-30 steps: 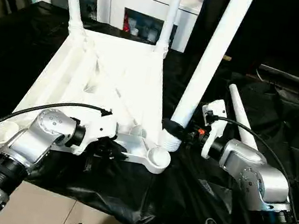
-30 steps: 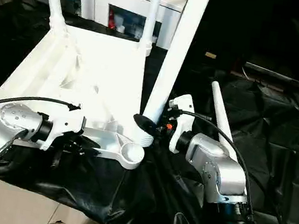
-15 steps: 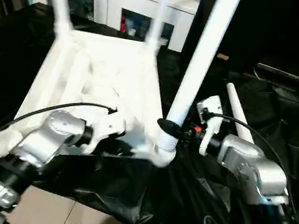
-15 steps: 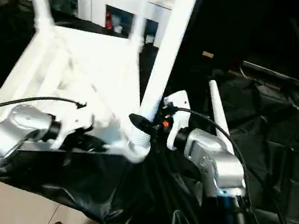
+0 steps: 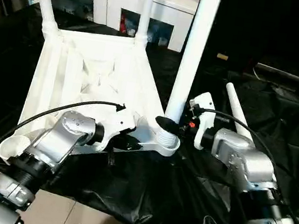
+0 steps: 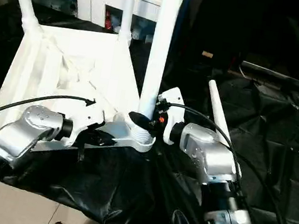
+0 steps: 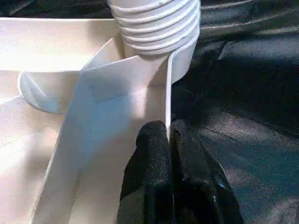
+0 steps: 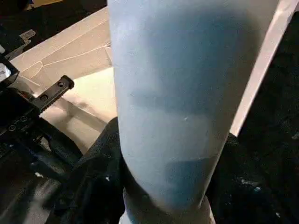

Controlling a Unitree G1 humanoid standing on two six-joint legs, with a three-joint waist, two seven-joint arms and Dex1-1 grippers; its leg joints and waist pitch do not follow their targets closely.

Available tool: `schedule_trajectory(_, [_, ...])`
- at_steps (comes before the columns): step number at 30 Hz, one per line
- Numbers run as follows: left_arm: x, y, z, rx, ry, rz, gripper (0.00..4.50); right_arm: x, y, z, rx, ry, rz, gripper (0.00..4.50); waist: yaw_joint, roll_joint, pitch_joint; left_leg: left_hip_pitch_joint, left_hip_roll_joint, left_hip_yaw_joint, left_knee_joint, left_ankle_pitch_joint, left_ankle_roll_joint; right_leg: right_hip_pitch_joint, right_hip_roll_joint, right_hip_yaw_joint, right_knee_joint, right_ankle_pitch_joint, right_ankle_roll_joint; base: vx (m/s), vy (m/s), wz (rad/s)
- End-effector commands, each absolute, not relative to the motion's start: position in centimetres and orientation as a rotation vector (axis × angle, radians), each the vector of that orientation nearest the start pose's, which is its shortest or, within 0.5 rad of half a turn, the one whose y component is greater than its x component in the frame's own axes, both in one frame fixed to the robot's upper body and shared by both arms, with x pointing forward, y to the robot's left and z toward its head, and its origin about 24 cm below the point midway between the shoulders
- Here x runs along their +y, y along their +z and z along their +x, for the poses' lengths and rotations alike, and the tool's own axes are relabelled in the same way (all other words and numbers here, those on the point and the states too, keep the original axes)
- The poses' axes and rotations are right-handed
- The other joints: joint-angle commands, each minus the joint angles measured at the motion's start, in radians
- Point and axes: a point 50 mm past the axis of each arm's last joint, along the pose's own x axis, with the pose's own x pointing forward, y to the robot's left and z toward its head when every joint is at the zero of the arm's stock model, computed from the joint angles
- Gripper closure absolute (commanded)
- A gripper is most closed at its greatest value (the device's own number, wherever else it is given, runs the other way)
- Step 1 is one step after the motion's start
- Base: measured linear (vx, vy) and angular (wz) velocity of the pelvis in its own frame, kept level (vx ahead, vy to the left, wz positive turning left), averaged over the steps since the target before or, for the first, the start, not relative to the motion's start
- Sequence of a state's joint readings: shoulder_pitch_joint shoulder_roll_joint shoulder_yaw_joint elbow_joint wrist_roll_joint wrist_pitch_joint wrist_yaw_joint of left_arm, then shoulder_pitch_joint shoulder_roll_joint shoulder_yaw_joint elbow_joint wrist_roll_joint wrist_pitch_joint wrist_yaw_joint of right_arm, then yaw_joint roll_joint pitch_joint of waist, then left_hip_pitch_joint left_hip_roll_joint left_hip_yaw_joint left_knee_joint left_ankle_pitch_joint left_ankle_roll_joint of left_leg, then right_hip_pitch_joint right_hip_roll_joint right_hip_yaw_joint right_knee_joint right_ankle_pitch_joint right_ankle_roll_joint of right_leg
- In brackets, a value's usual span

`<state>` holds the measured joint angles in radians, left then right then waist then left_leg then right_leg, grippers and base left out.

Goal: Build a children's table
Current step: Insert table leg to table base

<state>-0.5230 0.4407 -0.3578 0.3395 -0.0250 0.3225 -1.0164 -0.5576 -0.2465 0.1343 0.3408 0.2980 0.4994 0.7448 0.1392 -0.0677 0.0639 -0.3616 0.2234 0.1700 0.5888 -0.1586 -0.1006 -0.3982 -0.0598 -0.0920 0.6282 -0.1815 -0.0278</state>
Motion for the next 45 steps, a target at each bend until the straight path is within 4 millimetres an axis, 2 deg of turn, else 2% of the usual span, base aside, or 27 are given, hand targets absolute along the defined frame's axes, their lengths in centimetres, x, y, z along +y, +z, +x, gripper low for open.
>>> schedule_trajectory(1, [13.7,6.0,31.3,0.494,-1.122,0.446,4.5,-11.2,8.2,33.3,0.338,0.901,0.045,2.62,-0.003,0.011,-0.069,0.014,0.013,-0.004,-0.068,-0.251,-0.035,0.043,-0.088,0.056,-0.096,-0.374,-0.089,0.0,0.0,0.0])
schedule_trajectory(5, [13.7,6.1,31.4,0.497,-1.121,0.445,4.5,-11.3,8.0,33.4,0.343,0.894,0.04,2.62,-0.004,0.012,-0.069,0.013,0.013,-0.004,-0.069,-0.256,-0.036,0.043,-0.087,0.056,-0.096,-0.372,-0.088,0.0,0.0,0.0])
schedule_trajectory(8, [13.9,6.1,31.7,0.508,-1.101,0.446,4.5,-11.7,7.6,33.4,0.35,0.877,0.044,2.62,-0.003,0.017,-0.07,0.015,0.012,-0.004,-0.069,-0.261,-0.037,0.042,-0.086,0.056,-0.096,-0.366,-0.092,0.0,0.0,0.0])
schedule_trajectory(10, [13.9,6.2,31.8,0.508,-1.097,0.446,4.5,-11.8,7.5,33.4,0.352,0.874,0.045,2.62,-0.003,0.015,-0.07,0.014,0.011,-0.004,-0.069,-0.264,-0.036,0.043,-0.087,0.055,-0.098,-0.373,-0.092,0.0,0.0,0.0])
schedule_trajectory(11, [14.0,6.2,32.0,0.508,-1.085,0.442,4.5,-12.0,7.4,33.3,0.354,0.868,0.051,2.62,-0.002,0.025,-0.07,0.015,0.011,-0.006,-0.069,-0.268,-0.039,0.044,-0.087,0.055,-0.096,-0.372,-0.093,0.0,0.0,0.0])
schedule_trajectory(12, [14.1,6.3,32.0,0.508,-1.081,0.441,4.5,-12.1,7.4,33.3,0.354,0.866,0.053,2.62,-0.004,0.019,-0.07,0.014,0.011,-0.005,-0.069,-0.271,-0.038,0.044,-0.085,0.055,-0.099,-0.371,-0.09,0.0,0.0,0.0])
schedule_trajectory(13, [14.2,6.3,32.1,0.509,-1.075,0.442,4.5,-12.2,7.4,33.2,0.355,0.863,0.057,2.62,-0.003,0.024,-0.071,0.015,0.011,-0.006,-0.069,-0.272,-0.039,0.044,-0.086,0.055,-0.098,-0.369,-0.093,0.0,0.0,0.0])
schedule_trajectory(14, [14.2,6.3,32.2,0.51,-1.072,0.443,4.5,-12.2,7.4,33.2,0.355,0.861,0.059,2.62,-0.006,0.021,-0.069,0.013,0.01,-0.006,-0.07,-0.275,-0.039,0.045,-0.085,0.055,-0.099,-0.373,-0.092,0.0,0.0,0.0])
schedule_trajectory(16, [14.4,6.4,32.3,0.51,-1.071,0.442,4.5,-12.4,7.5,33.2,0.352,0.859,0.063,2.62,-0.006,0.024,-0.07,0.014,0.01,-0.007,-0.07,-0.28,-0.041,0.046,-0.085,0.054,-0.099,-0.376,-0.091,0.0,0.0,0.0])
schedule_trajectory(18, [14.4,6.5,32.4,0.509,-1.074,0.44,4.5,-12.5,7.5,33.2,0.349,0.858,0.064,2.62,-0.007,0.021,-0.071,0.015,0.01,-0.007,-0.069,-0.28,-0.039,0.046,-0.085,0.054,-0.099,-0.369,-0.094,0.0,0.0,0.0])
schedule_trajectory(24, [13.8,6.8,31.9,0.473,-1.166,0.419,4.5,-12.6,7.0,33.5,0.339,0.822,0.085,2.62,-0.008,0.027,-0.072,0.017,0.012,-0.007,-0.069,-0.289,-0.039,0.043,-0.087,0.054,-0.098,-0.36,-0.111,0.0,0.0,0.0])
schedule_trajectory(27, [13.8,6.7,31.6,0.483,-1.177,0.416,4.5,-12.3,6.8,33.8,0.336,0.81,0.114,2.62,-0.01,0.023,-0.072,0.015,0.012,-0.006,-0.069,-0.281,-0.039,0.045,-0.085,0.055,-0.094,-0.331,-0.125,0.0,0.0,0.0])
schedule_trajectory(30, [13.9,6.7,31.6,0.485,-1.177,0.42,4.5,-12.1,6.8,34.0,0.33,0.806,0.146,2.62,-0.01,0.025,-0.072,0.015,0.013,-0.007,-0.07,-0.277,-0.041,0.046,-0.084,0.055,-0.089,-0.305,-0.136,0.0,0.0,0.0])
schedule_trajectory(33, [14.0,6.6,31.6,0.486,-1.177,0.421,4.5,-11.9,6.7,34.2,0.329,0.802,0.177,2.62,-0.014,0.025,-0.071,0.016,0.012,-0.006,-0.07,-0.289,-0.041,0.046,-0.086,0.055,-0.092,-0.328,-0.136,0.0,0.0,0.0])
schedule_trajectory(37, [14.2,6.7,31.7,0.486,-1.165,0.423,4.5,-12.2,5.9,33.6,0.348,0.836,0.22,2.62,-0.017,0.028,-0.07,0.018,0.013,-0.007,-0.07,-0.299,-0.038,0.045,-0.086,0.055,-0.096,-0.353,-0.126,0.0,0.0,0.0])
schedule_trajectory(42, [14.2,6.7,31.8,0.485,-1.157,0.424,4.5,-12.9,4.9,33.1,0.356,0.804,0.274,2.62,-0.015,0.028,-0.073,0.016,0.014,-0.006,-0.071,-0.28,-0.037,0.047,-0.085,0.055,-0.091,-0.302,-0.141,0.0,0.0,0.0])
schedule_trajectory(43, [14.2,6.7,31.9,0.483,-1.151,0.426,4.5,-13.5,4.1,32.7,0.373,0.775,0.29,2.62,-0.014,0.036,-0.073,0.016,0.013,-0.007,-0.07,-0.278,-0.038,0.047,-0.085,0.056,-0.089,-0.292,-0.146,0.0,0.0,0.0])
schedule_trajectory(44, [14.2,6.7,31.9,0.483,-1.151,0.426,4.5,-13.5,4.1,32.7,0.373,0.775,0.29,2.62,-0.015,0.034,-0.074,0.016,0.014,-0.006,-0.07,-0.279,-0.037,0.047,-0.085,0.056,-0.091,-0.285,-0.147,0.0,0.0,0.0])
schedule_trajectory(45, [14.2,6.8,31.9,0.482,-1.149,0.427,4.5,-13.8,3.4,32.4,0.382,0.758,0.307,2.62,-0.014,0.036,-0.073,0.016,0.013,-0.007,-0.07,-0.283,-0.037,0.048,-0.085,0.055,-0.089,-0.286,-0.151,0.0,0.0,0.0])
